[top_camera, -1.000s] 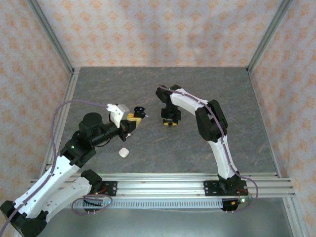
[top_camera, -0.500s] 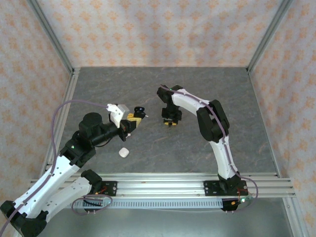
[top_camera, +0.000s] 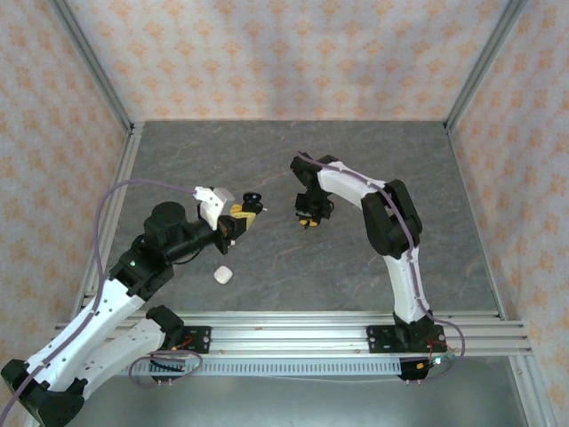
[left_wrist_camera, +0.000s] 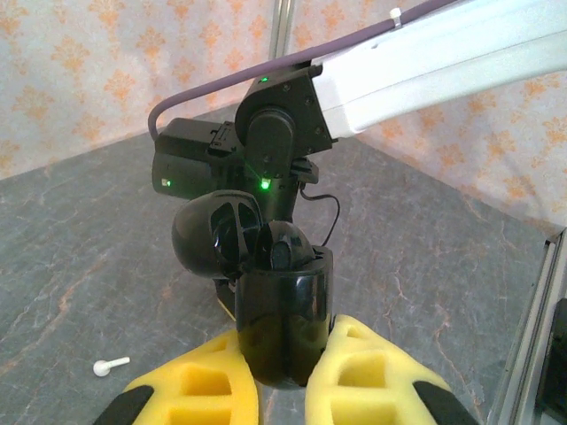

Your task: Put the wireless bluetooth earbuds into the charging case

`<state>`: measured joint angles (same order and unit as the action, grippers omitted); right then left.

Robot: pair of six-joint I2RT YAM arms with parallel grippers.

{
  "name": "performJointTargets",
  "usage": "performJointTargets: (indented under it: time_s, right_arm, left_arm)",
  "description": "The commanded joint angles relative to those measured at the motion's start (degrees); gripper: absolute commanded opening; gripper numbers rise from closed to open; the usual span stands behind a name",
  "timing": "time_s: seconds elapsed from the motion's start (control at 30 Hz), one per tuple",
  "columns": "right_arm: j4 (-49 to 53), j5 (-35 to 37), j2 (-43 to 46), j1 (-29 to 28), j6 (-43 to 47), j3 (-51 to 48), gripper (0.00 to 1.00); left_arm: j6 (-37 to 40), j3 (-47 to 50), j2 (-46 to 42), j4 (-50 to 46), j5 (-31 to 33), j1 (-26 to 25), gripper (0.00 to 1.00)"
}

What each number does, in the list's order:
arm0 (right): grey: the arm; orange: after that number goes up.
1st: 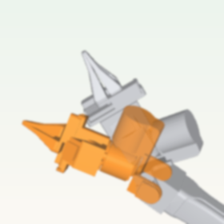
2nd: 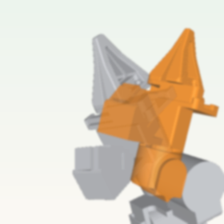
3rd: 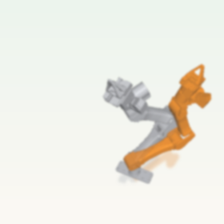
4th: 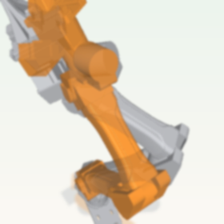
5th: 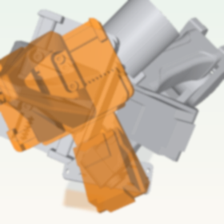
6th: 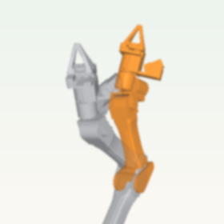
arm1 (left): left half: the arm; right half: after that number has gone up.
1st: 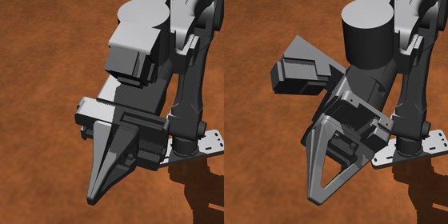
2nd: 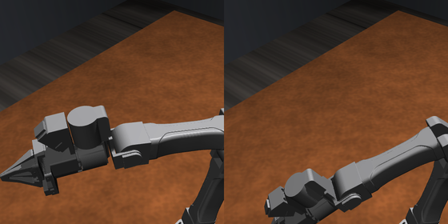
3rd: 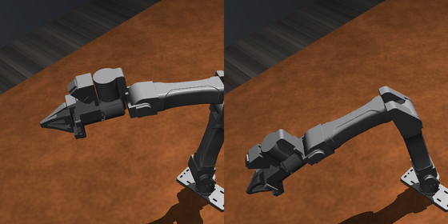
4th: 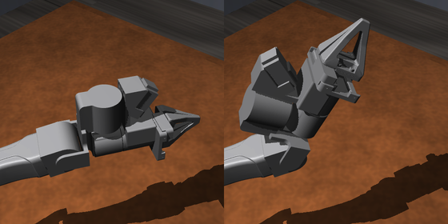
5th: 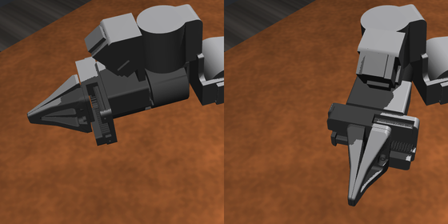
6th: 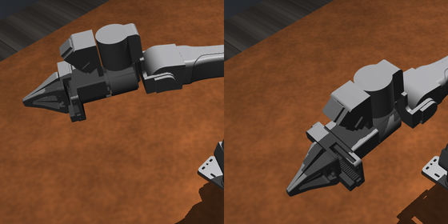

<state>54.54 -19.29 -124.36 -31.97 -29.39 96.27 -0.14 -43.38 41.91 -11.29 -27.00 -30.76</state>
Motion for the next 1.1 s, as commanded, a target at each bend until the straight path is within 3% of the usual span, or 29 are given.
performJointTargets:
  time_s: [0.0, 0.33, 0.7, 1.07]
  right_arm:
    - [1.2, 2.7, 4.7, 0.5, -0.6, -1.3, 0.13]
    - [3.6, 8.4, 16.5, -0.8, -2.9, 1.3, 0.11]
    - [6.3, 19.9, 31.1, -10.4, -4.8, 9.7, 0.08]
    - [-0.8, 25.3, 41.7, -16.7, -5.2, 11.7, 0.06]
  left_arm:
    - [-0.7, -1.5, 0.6, 3.2, -1.7, -0.3, 0.00]
    - [0.4, -3.9, 2.8, 7.5, -2.8, -0.3, 0.00]
    - [-4.7, -3.6, 6.9, 22.8, -2.8, -0.4, 0.00]
    - [-3.3, -5.7, 9.2, 22.0, -3.6, -0.4, 0.00]
